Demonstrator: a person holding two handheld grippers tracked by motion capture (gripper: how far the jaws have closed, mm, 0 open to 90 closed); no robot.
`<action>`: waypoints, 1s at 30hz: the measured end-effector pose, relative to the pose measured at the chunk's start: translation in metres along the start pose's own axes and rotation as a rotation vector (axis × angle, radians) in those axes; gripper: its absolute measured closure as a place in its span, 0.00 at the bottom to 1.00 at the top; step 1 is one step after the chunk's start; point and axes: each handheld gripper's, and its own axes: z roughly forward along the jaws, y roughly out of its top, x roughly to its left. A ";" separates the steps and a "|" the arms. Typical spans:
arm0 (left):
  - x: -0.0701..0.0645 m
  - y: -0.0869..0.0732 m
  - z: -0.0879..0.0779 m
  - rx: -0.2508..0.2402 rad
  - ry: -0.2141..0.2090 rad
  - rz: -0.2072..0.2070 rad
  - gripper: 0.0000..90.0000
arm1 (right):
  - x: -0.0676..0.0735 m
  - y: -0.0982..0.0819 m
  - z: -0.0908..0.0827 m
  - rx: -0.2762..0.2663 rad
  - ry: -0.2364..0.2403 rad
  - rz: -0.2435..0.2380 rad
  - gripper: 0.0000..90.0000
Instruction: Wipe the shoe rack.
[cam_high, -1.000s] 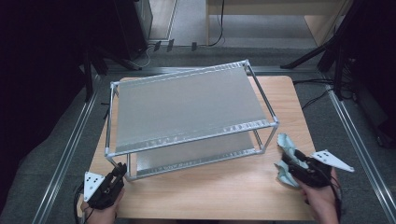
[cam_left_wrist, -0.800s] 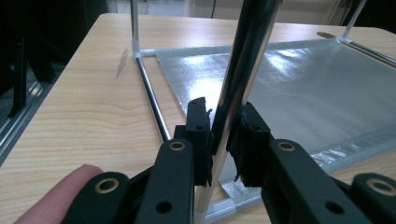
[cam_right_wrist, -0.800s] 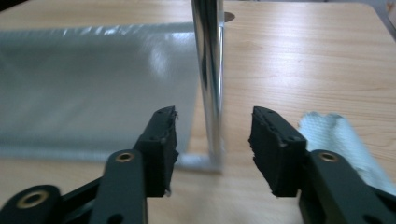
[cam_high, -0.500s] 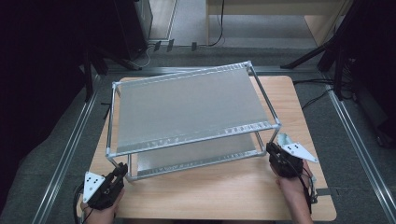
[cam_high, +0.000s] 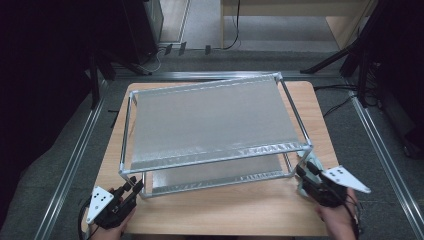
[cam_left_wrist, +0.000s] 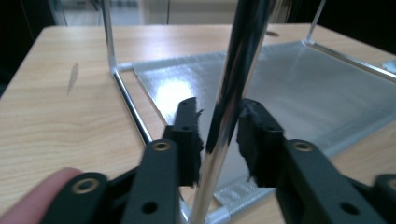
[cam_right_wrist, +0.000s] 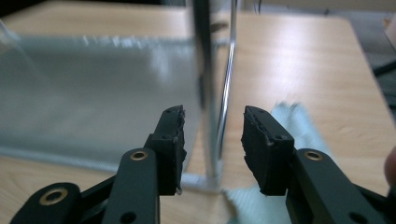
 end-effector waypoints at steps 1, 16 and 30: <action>0.001 0.000 0.000 0.003 0.008 -0.004 0.74 | -0.008 0.003 -0.007 -0.027 0.014 0.024 0.64; -0.002 -0.004 0.003 0.021 0.017 0.005 0.80 | -0.052 -0.037 -0.003 0.216 0.024 -0.053 0.52; -0.002 -0.005 0.002 0.022 0.033 0.007 0.80 | -0.047 -0.043 0.010 0.317 0.012 -0.070 0.30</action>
